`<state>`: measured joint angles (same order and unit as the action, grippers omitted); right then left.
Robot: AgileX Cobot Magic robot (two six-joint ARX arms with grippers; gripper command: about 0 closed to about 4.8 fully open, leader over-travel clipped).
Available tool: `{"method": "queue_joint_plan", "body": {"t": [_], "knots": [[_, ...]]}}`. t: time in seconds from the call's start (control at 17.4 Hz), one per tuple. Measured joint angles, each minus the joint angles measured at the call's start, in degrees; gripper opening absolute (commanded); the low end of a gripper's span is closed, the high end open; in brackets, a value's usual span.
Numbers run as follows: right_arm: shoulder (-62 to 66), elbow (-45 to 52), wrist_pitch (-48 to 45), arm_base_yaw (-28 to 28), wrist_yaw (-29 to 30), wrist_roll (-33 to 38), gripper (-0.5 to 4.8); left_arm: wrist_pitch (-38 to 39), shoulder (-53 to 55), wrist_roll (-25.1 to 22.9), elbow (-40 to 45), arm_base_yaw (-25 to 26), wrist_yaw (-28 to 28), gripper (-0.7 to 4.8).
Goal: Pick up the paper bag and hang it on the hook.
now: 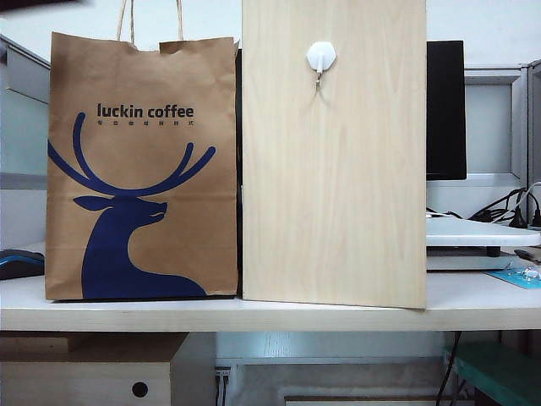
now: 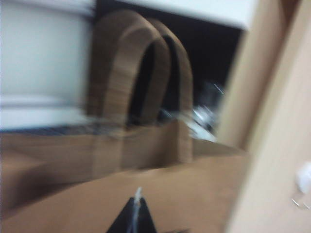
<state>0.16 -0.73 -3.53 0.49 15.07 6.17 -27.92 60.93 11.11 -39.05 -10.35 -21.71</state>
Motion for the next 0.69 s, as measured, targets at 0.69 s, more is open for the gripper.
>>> {"method": "queue_joint_plan", "body": {"t": [0.69], "knots": [[0.0, 0.0, 0.0, 0.0, 0.0, 0.0, 0.00, -10.0, 7.5, -10.4, -2.2, -4.3, 14.0, 2.12]]}}
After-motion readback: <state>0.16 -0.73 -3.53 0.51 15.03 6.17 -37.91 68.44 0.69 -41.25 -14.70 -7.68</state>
